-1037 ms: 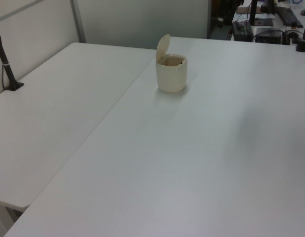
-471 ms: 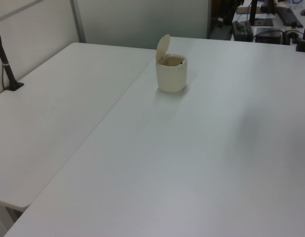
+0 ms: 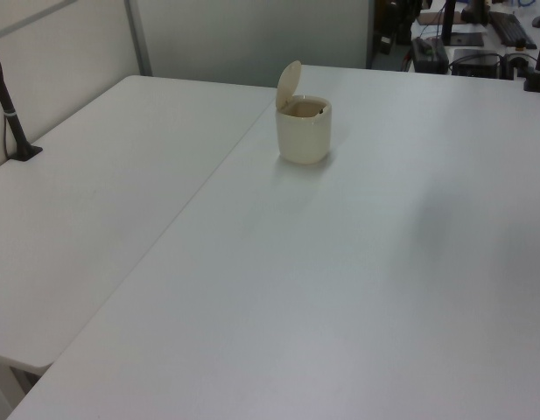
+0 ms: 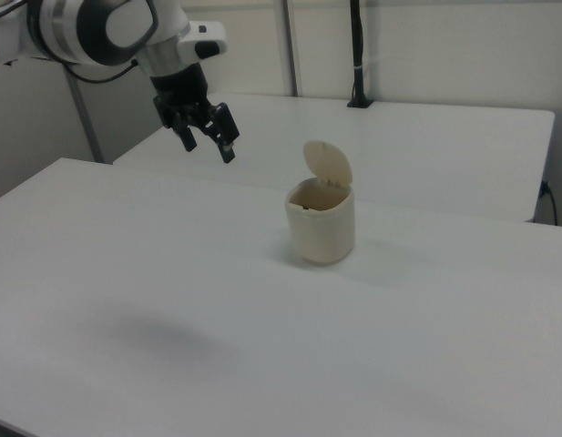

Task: Close the trash bin
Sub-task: 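Lower the gripper toward the raised lid of the cream bin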

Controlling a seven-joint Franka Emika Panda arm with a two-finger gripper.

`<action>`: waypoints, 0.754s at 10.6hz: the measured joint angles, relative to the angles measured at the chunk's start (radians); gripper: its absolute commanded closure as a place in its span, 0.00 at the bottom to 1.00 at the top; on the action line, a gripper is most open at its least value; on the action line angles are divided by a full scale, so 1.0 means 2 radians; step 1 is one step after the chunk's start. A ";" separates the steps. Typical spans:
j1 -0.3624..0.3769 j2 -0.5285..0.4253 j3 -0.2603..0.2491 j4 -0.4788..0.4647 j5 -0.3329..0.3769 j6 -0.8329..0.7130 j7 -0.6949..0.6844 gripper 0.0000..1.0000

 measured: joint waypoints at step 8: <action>-0.001 0.112 0.000 0.090 -0.016 0.244 0.119 0.94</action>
